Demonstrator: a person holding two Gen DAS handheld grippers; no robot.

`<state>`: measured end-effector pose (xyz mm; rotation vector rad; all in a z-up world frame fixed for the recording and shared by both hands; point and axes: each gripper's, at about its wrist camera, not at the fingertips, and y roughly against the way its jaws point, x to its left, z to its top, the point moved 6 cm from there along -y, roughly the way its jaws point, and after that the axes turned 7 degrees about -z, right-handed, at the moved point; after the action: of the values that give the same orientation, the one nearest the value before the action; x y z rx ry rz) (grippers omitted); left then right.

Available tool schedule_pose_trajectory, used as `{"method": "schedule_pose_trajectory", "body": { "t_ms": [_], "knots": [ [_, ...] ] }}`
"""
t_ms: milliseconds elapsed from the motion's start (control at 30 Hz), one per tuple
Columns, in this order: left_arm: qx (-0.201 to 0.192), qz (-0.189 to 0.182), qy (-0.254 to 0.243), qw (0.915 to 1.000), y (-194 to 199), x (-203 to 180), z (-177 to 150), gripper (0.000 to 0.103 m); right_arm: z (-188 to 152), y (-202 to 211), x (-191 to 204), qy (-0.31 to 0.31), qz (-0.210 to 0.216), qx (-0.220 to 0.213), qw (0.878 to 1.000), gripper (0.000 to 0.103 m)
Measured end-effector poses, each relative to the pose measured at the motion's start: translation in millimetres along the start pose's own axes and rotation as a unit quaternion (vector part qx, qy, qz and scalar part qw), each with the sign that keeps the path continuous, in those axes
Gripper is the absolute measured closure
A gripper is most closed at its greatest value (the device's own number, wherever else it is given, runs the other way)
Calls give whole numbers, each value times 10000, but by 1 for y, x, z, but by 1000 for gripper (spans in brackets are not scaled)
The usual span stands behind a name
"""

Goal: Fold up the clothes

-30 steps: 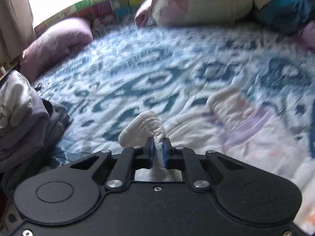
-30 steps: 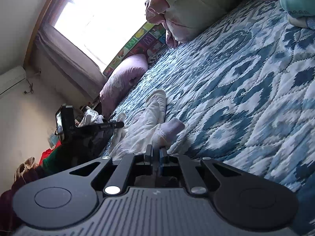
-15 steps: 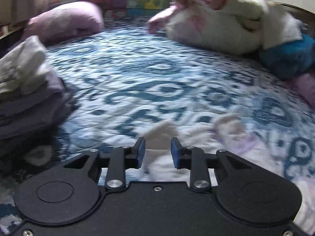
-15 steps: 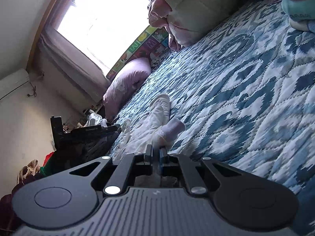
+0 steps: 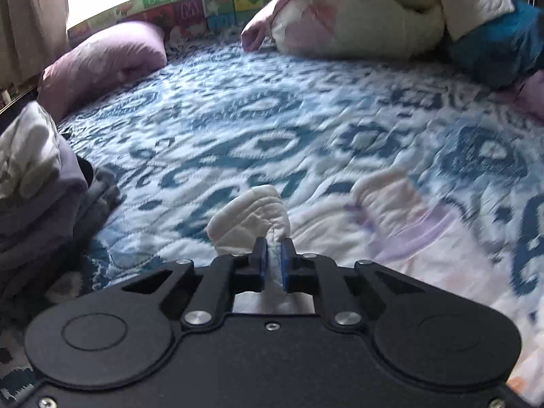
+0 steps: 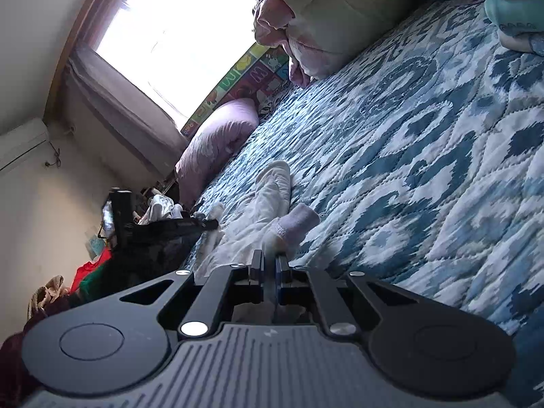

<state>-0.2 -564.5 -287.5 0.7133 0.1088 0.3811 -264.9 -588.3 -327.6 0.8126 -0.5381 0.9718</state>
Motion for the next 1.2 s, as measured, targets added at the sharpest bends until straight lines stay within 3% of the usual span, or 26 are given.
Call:
{"method": "schedule_pose_trajectory", "body": {
  "t_ms": [167,233,300,333,367,500,600,700,733,933,1133,1200],
  "knots": [
    [473,-186,80,9987,-38,-4,-12,96,1,-1,0,-2,-1,-6,10000,95],
    [472,-274,199,9983,-44,-2,-17,94,1,-2,-1,-37,-3,-11,10000,95],
    [492,-502,320,9970,-41,0,-15,81,1,-3,-1,-12,-15,-2,10000,95],
    [449,-637,386,9962,-36,2,-13,69,1,-3,-1,-9,-14,2,10000,95],
    [380,-777,455,9952,-29,5,-11,66,1,-3,-1,-7,-12,5,10000,95],
    [52,-1247,699,9897,-1,19,0,66,2,-1,-1,-24,14,-40,10000,95],
    [-285,-983,704,9923,13,35,11,81,3,0,0,-22,32,-64,10000,95],
    [-141,-442,553,9974,-4,46,10,94,2,-1,0,-16,16,-50,10000,95],
    [-65,-437,491,9978,-12,44,9,96,2,-1,-1,-16,12,-47,10000,95],
    [433,-756,-24,9962,-64,13,-3,97,2,-3,-2,-12,-23,-17,10000,95],
    [601,-951,401,9928,-69,23,-2,97,2,-8,-6,-46,-26,45,10000,95],
    [599,-1027,340,9923,-58,19,4,96,1,-9,-5,-36,-43,60,10000,95]
  ]
}}
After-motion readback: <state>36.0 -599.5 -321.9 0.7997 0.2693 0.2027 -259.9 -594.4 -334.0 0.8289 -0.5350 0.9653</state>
